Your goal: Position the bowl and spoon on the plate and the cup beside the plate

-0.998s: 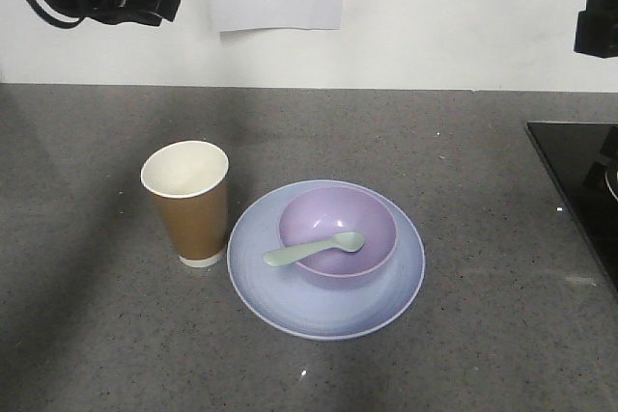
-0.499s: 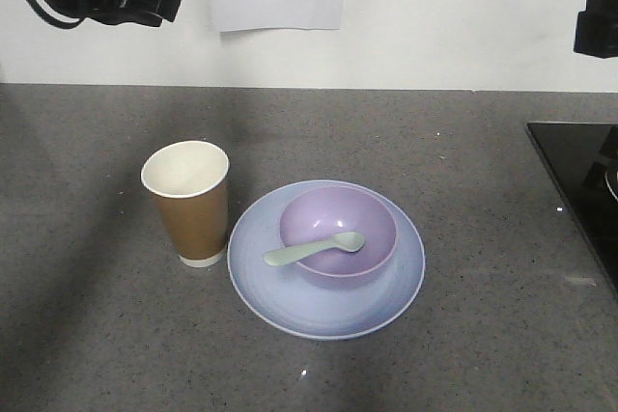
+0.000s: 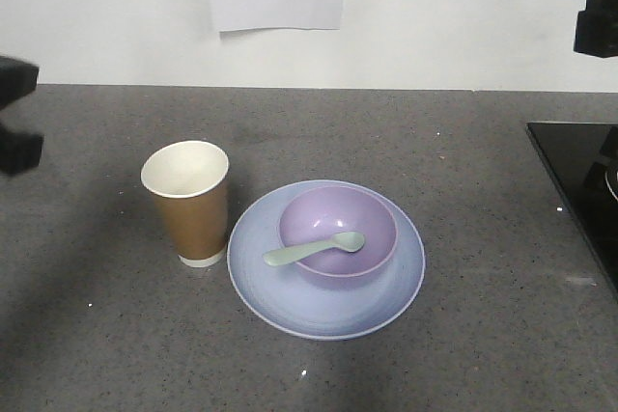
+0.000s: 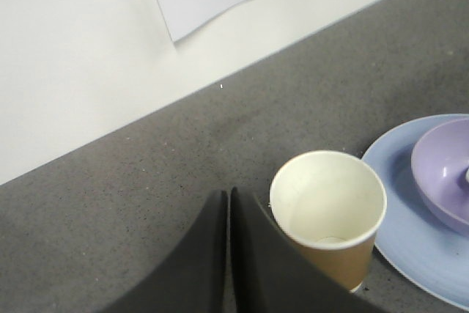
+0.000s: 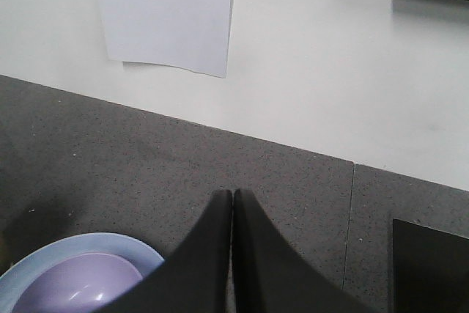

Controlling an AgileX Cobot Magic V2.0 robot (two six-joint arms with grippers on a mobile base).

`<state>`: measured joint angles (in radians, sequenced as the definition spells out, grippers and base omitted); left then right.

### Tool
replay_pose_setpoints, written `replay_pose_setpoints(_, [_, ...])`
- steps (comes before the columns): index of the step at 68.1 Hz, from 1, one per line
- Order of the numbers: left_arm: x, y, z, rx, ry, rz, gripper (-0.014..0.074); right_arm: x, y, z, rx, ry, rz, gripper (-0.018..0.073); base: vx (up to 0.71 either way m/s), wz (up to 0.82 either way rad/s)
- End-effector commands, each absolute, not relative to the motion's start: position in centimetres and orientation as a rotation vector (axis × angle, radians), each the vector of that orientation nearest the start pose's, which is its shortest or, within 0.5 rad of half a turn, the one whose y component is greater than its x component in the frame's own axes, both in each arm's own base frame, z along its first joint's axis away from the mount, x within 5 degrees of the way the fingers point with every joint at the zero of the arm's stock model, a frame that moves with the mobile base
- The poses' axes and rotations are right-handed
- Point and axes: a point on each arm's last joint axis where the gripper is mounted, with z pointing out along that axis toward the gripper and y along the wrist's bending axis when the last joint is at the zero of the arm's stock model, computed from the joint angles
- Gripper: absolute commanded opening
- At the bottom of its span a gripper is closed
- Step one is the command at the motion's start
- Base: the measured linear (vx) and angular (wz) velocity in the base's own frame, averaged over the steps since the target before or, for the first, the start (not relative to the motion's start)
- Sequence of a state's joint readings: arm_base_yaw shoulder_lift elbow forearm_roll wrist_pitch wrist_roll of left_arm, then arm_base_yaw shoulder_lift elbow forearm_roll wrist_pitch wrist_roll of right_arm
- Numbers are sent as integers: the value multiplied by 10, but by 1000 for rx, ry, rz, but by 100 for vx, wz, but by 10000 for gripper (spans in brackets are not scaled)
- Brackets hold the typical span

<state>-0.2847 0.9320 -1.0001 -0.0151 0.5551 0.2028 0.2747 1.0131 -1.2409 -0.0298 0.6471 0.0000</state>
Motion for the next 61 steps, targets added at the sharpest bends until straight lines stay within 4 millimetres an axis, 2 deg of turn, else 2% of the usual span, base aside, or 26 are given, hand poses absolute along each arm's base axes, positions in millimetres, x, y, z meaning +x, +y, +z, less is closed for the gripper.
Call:
replay_pose_setpoints(1, [156,-43,384,332,1694,-112,-6,192,52,468,-260,1779,157,-3,0,0])
replay_pose_setpoints(2, [152,-40,372,313,1705,-116,-6,192,52,468,-260,1779,157,-3,0,0])
replay_pose_setpoints(7, [129,-29,338,183,1673,-170,-6,192,52,468,-260,1779,157,-3,0,0])
replay_pose_setpoints(14, [109,-19,282,24,1716,-229,-6,192,52,468,-260,1779,157,-3,0,0])
replay_pose_setpoints(20, [97,-13,242,-77,1775,-255,-6,192,52,468,-260,1779,157,-3,0,0])
replay_pose_setpoints(27, [81,-8,216,-141,1756,-264,-6,192,52,468,-260,1778,157,-3,0,0])
replay_pose_setpoints(40, [65,1,202,-177,1640,-143,-6,192,52,468,-260,1779,157,-3,0,0])
replay_pose_setpoints(61, [55,2,204,-76,1557,-41,-6,192,52,468,-260,1780,157,-3,0,0])
